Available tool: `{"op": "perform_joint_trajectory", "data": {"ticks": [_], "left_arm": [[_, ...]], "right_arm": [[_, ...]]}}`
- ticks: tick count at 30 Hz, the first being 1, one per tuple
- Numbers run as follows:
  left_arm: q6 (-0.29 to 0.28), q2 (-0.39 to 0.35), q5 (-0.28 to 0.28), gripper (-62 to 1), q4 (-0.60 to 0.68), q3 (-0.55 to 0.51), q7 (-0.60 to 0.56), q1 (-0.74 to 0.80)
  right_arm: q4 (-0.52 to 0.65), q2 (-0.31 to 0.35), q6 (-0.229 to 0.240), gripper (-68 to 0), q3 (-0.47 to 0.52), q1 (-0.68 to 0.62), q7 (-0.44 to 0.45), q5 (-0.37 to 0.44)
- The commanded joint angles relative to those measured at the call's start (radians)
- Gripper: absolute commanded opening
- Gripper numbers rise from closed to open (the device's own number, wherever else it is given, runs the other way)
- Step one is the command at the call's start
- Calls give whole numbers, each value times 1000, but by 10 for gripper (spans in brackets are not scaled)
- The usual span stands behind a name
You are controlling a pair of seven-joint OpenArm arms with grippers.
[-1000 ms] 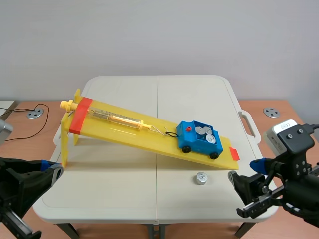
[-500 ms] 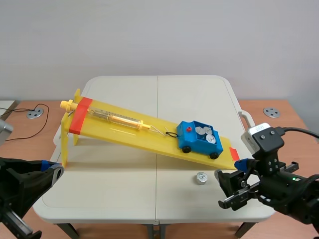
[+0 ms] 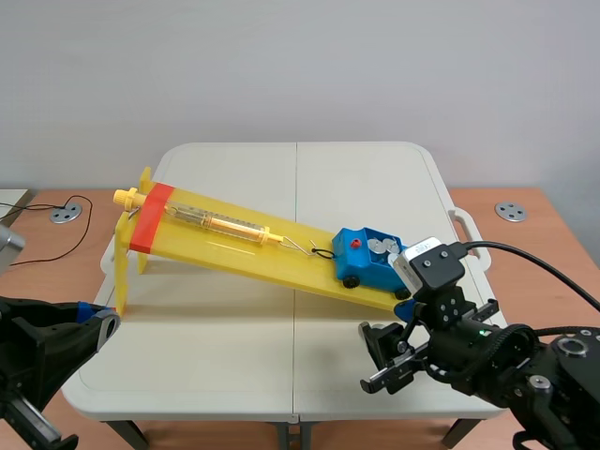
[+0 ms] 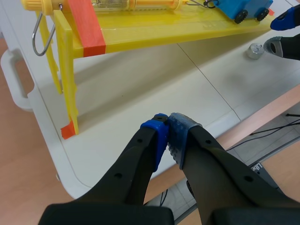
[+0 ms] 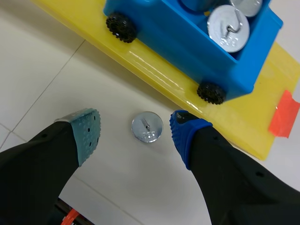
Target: Place the four metal weights on the blue cart on the ramp.
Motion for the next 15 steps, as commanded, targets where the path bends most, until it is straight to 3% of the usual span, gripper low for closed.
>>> {"op": "perform_joint_trajectory", "data": {"ticks": [1, 15], "left_arm": [[-39, 0, -78, -582, 71, -17, -90, -20], [-39, 0, -78, -582, 71, -17, -89, -20]], "right_arm": [[51, 1, -37, -345, 7, 80, 157, 28], [-19, -16, -74, -345, -44, 114, 172, -3]]}}
